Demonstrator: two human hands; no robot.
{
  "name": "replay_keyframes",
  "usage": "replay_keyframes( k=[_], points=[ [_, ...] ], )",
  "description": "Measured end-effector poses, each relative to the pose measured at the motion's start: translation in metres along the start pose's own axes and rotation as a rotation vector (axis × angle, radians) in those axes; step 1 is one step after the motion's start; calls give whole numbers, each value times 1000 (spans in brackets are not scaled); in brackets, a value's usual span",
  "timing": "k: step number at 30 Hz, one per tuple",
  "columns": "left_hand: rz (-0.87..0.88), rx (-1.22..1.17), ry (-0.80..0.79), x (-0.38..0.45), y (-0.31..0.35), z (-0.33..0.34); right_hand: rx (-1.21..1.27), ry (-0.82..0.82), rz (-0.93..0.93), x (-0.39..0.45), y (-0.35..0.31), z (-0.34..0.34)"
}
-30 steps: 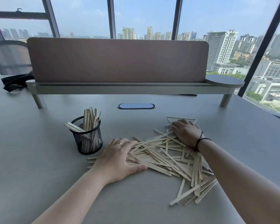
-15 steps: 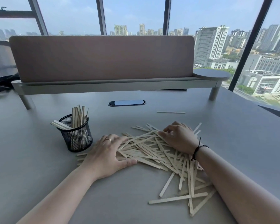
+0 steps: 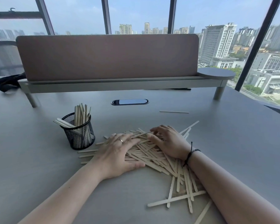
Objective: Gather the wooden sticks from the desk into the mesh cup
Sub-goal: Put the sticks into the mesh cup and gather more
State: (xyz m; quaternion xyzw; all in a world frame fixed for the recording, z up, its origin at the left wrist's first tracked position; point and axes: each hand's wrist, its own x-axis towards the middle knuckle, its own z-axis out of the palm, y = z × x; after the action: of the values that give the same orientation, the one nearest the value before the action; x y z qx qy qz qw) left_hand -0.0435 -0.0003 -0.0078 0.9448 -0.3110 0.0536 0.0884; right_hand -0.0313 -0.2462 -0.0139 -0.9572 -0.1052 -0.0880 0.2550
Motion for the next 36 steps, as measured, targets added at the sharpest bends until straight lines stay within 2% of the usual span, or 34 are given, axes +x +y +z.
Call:
replay_keyframes(
  k=[5, 10, 18, 23, 31, 36],
  points=[
    [102, 44, -55, 11, 9, 5, 99, 36, 11, 7, -5, 0],
    [241, 98, 96, 17, 16, 10, 131, 45, 54, 13, -3, 1],
    [223, 144, 1, 24, 14, 8, 140, 66, 48, 14, -2, 1],
    [190, 94, -2, 29, 10, 11, 154, 64, 46, 14, -2, 1],
    [273, -47, 197, 33, 2, 22, 162, 82, 33, 15, 3, 3],
    [304, -11, 316, 34, 1, 24, 181, 79, 35, 15, 4, 3]
  ],
)
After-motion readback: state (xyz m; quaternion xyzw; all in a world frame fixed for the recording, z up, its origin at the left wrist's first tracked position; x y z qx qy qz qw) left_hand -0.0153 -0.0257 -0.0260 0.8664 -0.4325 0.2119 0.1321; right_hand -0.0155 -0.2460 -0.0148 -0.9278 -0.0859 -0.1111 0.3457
